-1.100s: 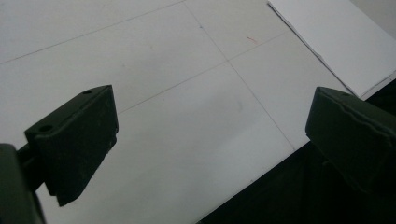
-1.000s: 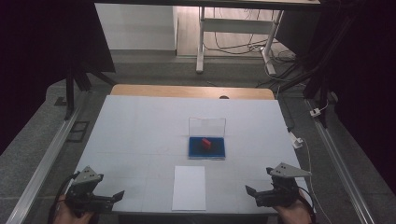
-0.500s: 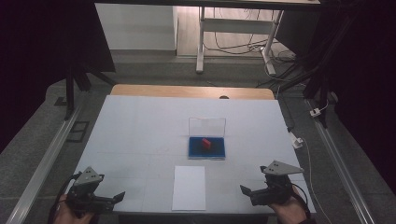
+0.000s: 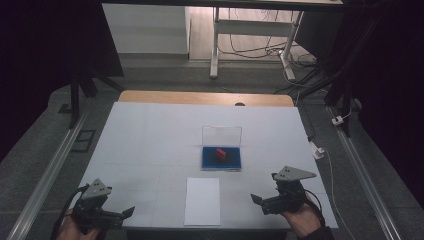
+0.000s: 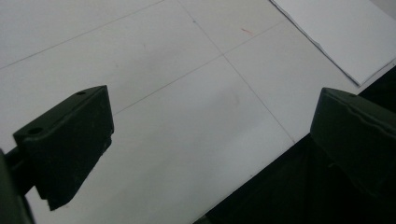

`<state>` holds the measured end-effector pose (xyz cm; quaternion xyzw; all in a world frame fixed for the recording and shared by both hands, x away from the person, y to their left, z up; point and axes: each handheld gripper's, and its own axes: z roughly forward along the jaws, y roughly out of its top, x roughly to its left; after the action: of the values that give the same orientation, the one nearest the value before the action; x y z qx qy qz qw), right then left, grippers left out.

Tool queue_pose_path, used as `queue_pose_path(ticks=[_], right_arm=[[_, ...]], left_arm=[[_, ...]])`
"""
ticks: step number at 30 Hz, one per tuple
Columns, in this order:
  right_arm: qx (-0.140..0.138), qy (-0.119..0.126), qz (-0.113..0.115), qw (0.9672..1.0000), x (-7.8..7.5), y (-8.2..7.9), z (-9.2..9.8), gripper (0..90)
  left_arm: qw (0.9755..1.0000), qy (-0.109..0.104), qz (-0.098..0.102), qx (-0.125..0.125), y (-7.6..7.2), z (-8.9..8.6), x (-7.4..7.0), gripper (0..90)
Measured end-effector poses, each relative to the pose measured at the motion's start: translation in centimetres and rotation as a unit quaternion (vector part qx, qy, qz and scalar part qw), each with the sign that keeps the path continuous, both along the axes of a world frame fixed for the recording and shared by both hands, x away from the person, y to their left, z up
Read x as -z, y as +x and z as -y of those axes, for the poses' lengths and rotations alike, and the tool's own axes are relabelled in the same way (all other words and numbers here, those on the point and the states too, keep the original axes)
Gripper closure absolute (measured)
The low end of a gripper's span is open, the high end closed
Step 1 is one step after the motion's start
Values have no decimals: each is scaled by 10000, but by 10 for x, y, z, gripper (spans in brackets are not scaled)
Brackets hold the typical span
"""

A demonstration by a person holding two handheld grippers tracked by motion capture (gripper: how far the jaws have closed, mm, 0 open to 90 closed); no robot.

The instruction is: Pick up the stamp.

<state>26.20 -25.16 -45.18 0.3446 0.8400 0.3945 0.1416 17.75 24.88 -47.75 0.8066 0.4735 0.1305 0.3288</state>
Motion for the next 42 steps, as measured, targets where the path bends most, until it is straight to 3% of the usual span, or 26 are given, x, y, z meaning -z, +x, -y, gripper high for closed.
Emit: queue_pose_path(ticks=[5, 9, 19, 22, 26, 31, 35, 42], right_arm=[[-51, 28, 3, 10000, 0, 6, -7, 0], [-186, 83, -109, 9997, 2, 13, -13, 0], [-301, 105, -87, 9995, 5, 32, -29, 0], [-321, 124, -129, 9993, 7, 37, -33, 0], [-445, 59, -213, 9988, 11, 45, -43, 0], [-492, 56, -351, 9982, 14, 54, -55, 0], [-300, -200, -294, 9989, 16, 63, -64, 0], [-287, -307, -236, 9988, 20, 78, -76, 0]], left_arm=[[10000, -1, 31, -36, 0, -1, 0, 2], [9999, -156, 3, 38, 1, -3, 0, 2], [9991, -401, -54, 80, 2, -7, 1, 2], [9993, -345, -63, 137, 2, -6, 1, 2], [9995, -233, -75, 210, 2, -3, 1, 2], [9994, -265, -95, 214, 2, -4, 2, 2], [9992, -322, -108, 197, 3, -5, 2, 2], [9991, -342, -114, 201, 3, -5, 2, 2]])
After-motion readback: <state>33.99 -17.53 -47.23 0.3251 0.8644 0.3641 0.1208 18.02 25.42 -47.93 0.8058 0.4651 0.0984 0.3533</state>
